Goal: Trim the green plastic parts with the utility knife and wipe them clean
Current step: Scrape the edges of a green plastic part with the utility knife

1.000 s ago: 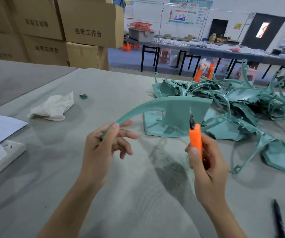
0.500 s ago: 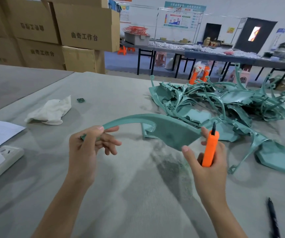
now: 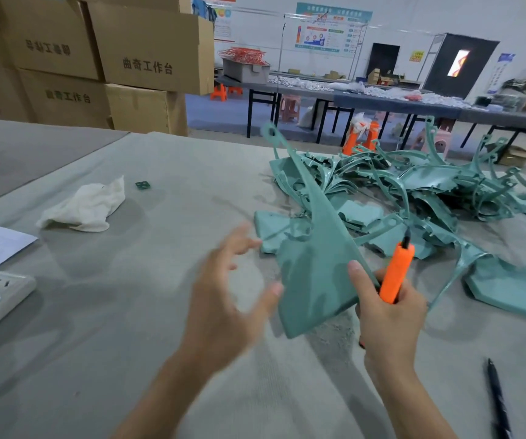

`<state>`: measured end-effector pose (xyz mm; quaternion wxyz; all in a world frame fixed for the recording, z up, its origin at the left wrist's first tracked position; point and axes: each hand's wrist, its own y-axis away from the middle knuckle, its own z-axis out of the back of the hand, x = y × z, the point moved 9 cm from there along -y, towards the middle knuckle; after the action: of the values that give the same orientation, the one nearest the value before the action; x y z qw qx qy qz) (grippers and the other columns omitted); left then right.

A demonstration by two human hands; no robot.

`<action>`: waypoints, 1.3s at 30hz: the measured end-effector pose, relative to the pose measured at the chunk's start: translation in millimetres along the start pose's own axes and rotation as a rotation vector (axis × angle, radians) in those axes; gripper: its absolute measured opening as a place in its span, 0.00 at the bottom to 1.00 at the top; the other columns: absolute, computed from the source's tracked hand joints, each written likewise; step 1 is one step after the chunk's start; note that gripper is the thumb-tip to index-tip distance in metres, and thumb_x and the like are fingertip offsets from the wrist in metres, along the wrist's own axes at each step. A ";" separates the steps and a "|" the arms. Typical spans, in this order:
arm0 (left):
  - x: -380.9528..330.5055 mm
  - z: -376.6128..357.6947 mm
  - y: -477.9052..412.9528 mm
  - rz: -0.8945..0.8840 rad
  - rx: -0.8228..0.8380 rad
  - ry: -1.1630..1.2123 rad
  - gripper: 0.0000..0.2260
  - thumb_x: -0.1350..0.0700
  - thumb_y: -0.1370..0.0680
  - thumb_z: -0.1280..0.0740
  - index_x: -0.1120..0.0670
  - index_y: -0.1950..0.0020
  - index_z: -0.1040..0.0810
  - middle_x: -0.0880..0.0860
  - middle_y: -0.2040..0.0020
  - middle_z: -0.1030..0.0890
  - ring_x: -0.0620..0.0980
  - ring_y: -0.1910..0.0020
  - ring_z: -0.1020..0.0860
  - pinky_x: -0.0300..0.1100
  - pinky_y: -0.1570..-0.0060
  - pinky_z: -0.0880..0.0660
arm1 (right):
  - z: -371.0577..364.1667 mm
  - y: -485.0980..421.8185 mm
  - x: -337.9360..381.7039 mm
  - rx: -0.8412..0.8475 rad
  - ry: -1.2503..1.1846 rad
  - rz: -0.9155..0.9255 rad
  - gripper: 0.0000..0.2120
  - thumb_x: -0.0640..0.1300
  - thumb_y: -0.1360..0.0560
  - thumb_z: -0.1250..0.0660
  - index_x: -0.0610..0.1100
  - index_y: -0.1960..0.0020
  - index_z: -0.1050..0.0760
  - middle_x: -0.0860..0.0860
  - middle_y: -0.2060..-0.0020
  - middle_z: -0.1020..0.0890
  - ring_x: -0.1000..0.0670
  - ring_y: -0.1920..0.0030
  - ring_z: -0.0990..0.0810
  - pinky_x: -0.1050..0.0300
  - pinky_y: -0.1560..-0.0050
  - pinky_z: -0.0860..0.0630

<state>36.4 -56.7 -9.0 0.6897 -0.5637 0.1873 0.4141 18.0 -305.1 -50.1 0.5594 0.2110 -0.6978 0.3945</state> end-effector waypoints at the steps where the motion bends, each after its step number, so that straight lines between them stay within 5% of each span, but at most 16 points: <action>1: -13.0 -22.3 9.8 -0.108 0.103 -0.146 0.32 0.46 0.31 0.30 0.52 0.28 0.33 0.46 0.35 0.25 0.43 0.35 0.27 0.37 0.36 0.33 | -1.2 1.5 -3.5 -0.016 -0.049 -0.043 0.27 0.45 0.27 0.24 0.37 0.68 0.41 0.48 0.74 0.39 0.47 0.71 0.40 0.50 0.69 0.40; 3: -25.7 -58.5 27.6 -0.238 0.247 -0.379 0.36 0.47 0.30 0.31 0.56 0.25 0.36 0.49 0.28 0.31 0.48 0.28 0.34 0.40 0.29 0.42 | -10.4 8.6 -1.0 0.000 -0.072 -0.060 0.25 0.46 0.27 0.24 0.44 0.72 0.39 0.50 0.76 0.38 0.49 0.72 0.39 0.54 0.71 0.40; 6: -28.9 -70.5 27.9 -0.238 0.231 -0.538 0.28 0.53 0.27 0.38 0.62 0.27 0.32 0.56 0.28 0.30 0.54 0.29 0.32 0.48 0.32 0.32 | -34.3 24.1 5.3 0.137 -0.082 -0.059 0.25 0.49 0.30 0.23 0.46 0.73 0.37 0.50 0.77 0.36 0.50 0.75 0.38 0.60 0.76 0.38; 9: -22.9 -46.1 12.6 -0.188 0.065 -0.565 0.21 0.62 0.29 0.37 0.65 0.36 0.23 0.61 0.39 0.20 0.57 0.44 0.19 0.48 0.52 0.20 | -67.4 41.5 8.6 0.429 -0.132 -0.103 0.13 0.51 0.33 0.20 0.46 0.65 0.22 0.49 0.77 0.31 0.52 0.77 0.34 0.64 0.76 0.36; 12: 2.0 -17.9 2.5 -0.024 0.026 -0.565 0.21 0.67 0.34 0.29 0.62 0.41 0.19 0.58 0.58 0.15 0.56 0.69 0.18 0.40 0.74 0.26 | -83.7 52.0 14.1 0.599 -0.165 -0.113 0.12 0.60 0.32 0.31 0.54 0.56 0.17 0.51 0.76 0.34 0.54 0.77 0.37 0.64 0.75 0.40; 18: 32.5 7.3 -0.5 0.177 -0.042 -0.476 0.13 0.53 0.20 0.39 0.58 0.43 0.19 0.58 0.67 0.20 0.62 0.66 0.23 0.45 0.66 0.36 | -81.2 50.5 15.9 0.641 0.086 0.069 0.21 0.69 0.26 0.43 0.55 0.53 0.22 0.53 0.74 0.33 0.54 0.74 0.36 0.55 0.72 0.39; 23: 33.9 1.6 1.8 0.151 0.026 -0.438 0.15 0.56 0.19 0.38 0.52 0.33 0.24 0.57 0.56 0.16 0.61 0.57 0.21 0.48 0.57 0.29 | -85.2 58.1 15.0 0.739 0.323 0.218 0.30 0.76 0.27 0.47 0.49 0.57 0.28 0.44 0.71 0.31 0.44 0.72 0.32 0.42 0.68 0.34; 27: 25.4 -3.1 4.6 0.084 0.072 -0.463 0.17 0.62 0.23 0.32 0.56 0.34 0.23 0.58 0.55 0.15 0.61 0.60 0.19 0.48 0.60 0.24 | -83.0 59.7 16.8 0.740 0.366 0.269 0.31 0.73 0.24 0.49 0.46 0.55 0.25 0.46 0.69 0.28 0.50 0.71 0.31 0.55 0.70 0.35; 30: 18.1 -5.4 7.7 0.012 0.088 -0.508 0.17 0.64 0.28 0.29 0.59 0.39 0.20 0.57 0.58 0.15 0.58 0.66 0.18 0.41 0.70 0.25 | -82.7 64.2 23.7 0.745 0.378 0.342 0.22 0.65 0.21 0.46 0.49 0.56 0.26 0.50 0.70 0.31 0.56 0.71 0.34 0.66 0.69 0.40; 34: 18.7 -4.7 10.7 0.011 0.062 -0.515 0.18 0.65 0.29 0.29 0.59 0.39 0.20 0.56 0.63 0.16 0.56 0.69 0.19 0.41 0.67 0.30 | -83.0 68.3 28.3 0.756 0.360 0.384 0.14 0.63 0.20 0.43 0.57 0.59 0.33 0.55 0.71 0.35 0.57 0.71 0.36 0.65 0.69 0.41; 39: 15.2 -4.2 10.7 -0.021 0.000 -0.556 0.16 0.61 0.29 0.31 0.60 0.42 0.18 0.53 0.66 0.17 0.53 0.73 0.20 0.41 0.62 0.31 | -80.5 67.4 24.5 0.746 0.345 0.361 0.15 0.61 0.20 0.42 0.53 0.59 0.30 0.51 0.72 0.34 0.57 0.73 0.36 0.66 0.70 0.42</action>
<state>37.8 -54.9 -28.0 0.7190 -0.4303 -0.0152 0.5456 10.9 -197.8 -43.0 0.4755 0.2044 -0.4302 0.7396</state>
